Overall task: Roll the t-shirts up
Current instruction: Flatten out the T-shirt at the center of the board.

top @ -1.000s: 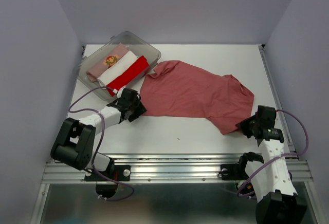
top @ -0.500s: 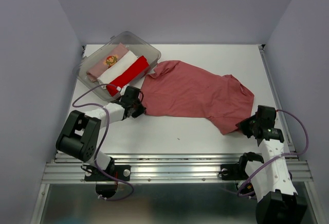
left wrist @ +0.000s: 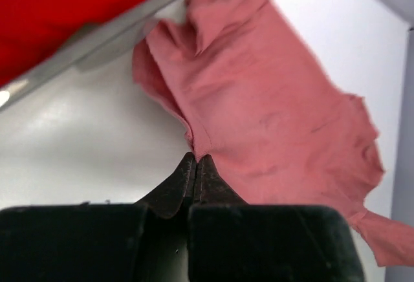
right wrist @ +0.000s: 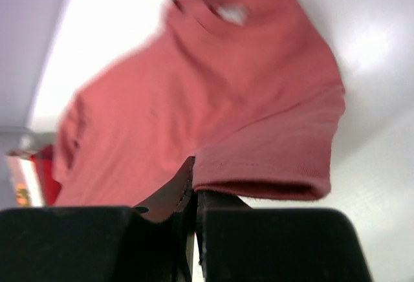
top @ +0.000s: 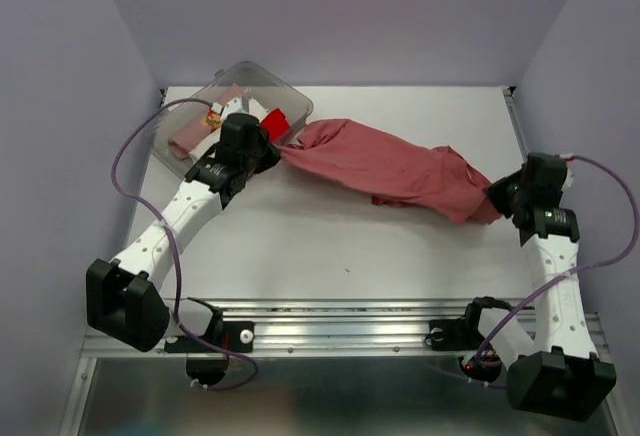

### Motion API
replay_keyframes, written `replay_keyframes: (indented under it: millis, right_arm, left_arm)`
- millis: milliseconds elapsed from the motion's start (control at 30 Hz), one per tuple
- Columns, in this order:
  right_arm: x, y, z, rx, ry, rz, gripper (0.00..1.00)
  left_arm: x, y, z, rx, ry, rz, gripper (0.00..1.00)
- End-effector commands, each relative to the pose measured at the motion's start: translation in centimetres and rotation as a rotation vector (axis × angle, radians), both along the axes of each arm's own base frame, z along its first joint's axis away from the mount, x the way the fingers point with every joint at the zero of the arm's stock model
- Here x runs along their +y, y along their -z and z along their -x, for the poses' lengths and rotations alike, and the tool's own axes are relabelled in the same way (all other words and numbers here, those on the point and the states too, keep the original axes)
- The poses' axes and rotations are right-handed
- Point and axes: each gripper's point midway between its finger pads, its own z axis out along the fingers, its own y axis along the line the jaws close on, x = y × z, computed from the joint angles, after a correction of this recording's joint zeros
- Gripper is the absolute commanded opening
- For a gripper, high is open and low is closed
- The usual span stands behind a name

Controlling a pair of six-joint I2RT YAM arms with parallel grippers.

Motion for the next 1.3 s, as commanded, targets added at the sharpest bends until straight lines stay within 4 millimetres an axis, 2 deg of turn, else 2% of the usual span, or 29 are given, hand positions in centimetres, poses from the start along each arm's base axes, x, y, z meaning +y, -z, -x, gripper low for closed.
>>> replay_keyframes:
  millis: [0,33,67,133,167,200,267,300,333,367,400,433,533,567,633,667,733,767,867,900,1033,1133,1267]
  right_arm:
    - [-2.8,-12.8,-3.4,-0.297,0.029,0.195,0.01]
    - [-2.8,-14.6,-3.6,-0.329,0.024,0.213,0.01]
    - [-2.9,-18.0,-3.6,-0.395,0.017,0.246,0.01]
    - [-3.0,-21.5,-3.4,-0.464,0.013,0.283,0.01]
    - [-3.0,-23.1,-3.4,-0.495,0.017,0.295,0.01]
    - [-3.0,-26.6,-2.6,-0.570,0.027,0.320,0.01]
    - [-2.9,-29.8,-1.9,-0.634,0.026,0.351,0.01]
    - [-2.6,-32.8,-0.9,-0.700,0.020,0.379,0.01]
    - [-2.4,-34.1,-0.5,-0.727,0.014,0.393,0.01]
    - [-2.2,-35.4,0.1,-0.757,0.006,0.406,0.01]
    - [-1.8,-36.5,0.4,-0.783,-0.010,0.412,0.01]
    - [-1.5,-38.8,1.6,-0.839,-0.013,0.430,0.01]
    - [-0.5,-41.6,3.3,-0.915,-0.040,0.442,0.01]
    - [0.0,-43.3,4.5,-0.963,-0.048,0.451,0.01]
    - [0.4,-44.9,5.8,-1.006,-0.053,0.460,0.01]
    - [0.8,-46.4,7.0,-1.048,-0.052,0.469,0.01]
    - [1.2,-47.6,8.4,-1.084,-0.057,0.476,0.01]
    - [1.5,-49.0,10.0,-1.122,-0.053,0.486,0.01]
    - [2.4,-50.9,12.3,-1.180,-0.068,0.499,0.01]
    - [3.0,-52.0,14.0,-1.220,-0.080,0.508,0.01]
    - [3.6,-53.7,17.8,-1.301,-0.058,0.526,0.01]
    - [4.0,-54.2,19.9,-1.343,-0.046,0.528,0.01]
    - [4.1,-54.2,21.2,-1.357,-0.036,0.532,0.01]
  left_arm:
    - [0.7,-9.5,-0.9,-0.207,0.014,-0.025,0.00]
    - [0.7,-11.0,-1.0,-0.239,0.017,-0.021,0.00]
    - [0.7,-14.1,-1.0,-0.307,0.026,-0.009,0.00]
    - [0.9,-17.2,-0.8,-0.379,0.031,0.000,0.00]
    - [1.2,-20.0,-0.4,-0.441,0.029,0.014,0.00]
    - [1.4,-21.6,0.0,-0.485,0.033,0.007,0.00]
    - [2.1,-25.9,1.7,-0.614,0.034,0.038,0.00]
    - [2.6,-27.1,2.4,-0.657,0.034,0.033,0.00]
    - [3.0,-28.2,3.1,-0.694,0.028,0.034,0.00]
    - [3.8,-30.2,4.5,-0.745,0.014,0.043,0.00]
    - [4.4,-31.0,4.9,-0.764,0.001,0.029,0.00]
    - [4.9,-32.6,5.9,-0.793,-0.005,0.033,0.00]
    - [5.8,-34.7,7.3,-0.839,-0.021,0.035,0.00]
    - [6.2,-35.8,8.2,-0.875,-0.027,0.053,0.00]
    - [6.7,-37.0,9.3,-0.912,-0.036,0.067,0.00]
    - [7.2,-38.0,10.3,-0.943,-0.045,0.080,0.00]
    - [7.9,-39.1,11.4,-0.974,-0.060,0.092,0.00]
    - [8.4,-40.1,12.4,-1.003,-0.068,0.101,0.00]
    - [9.1,-41.8,14.1,-1.051,-0.074,0.121,0.00]
    - [9.4,-42.7,15.0,-1.076,-0.075,0.128,0.00]
    - [10.7,-45.1,18.0,-1.150,-0.082,0.162,0.00]
    - [10.9,-45.8,19.4,-1.177,-0.071,0.184,0.00]
    - [11.1,-46.5,20.4,-1.196,-0.061,0.200,0.00]
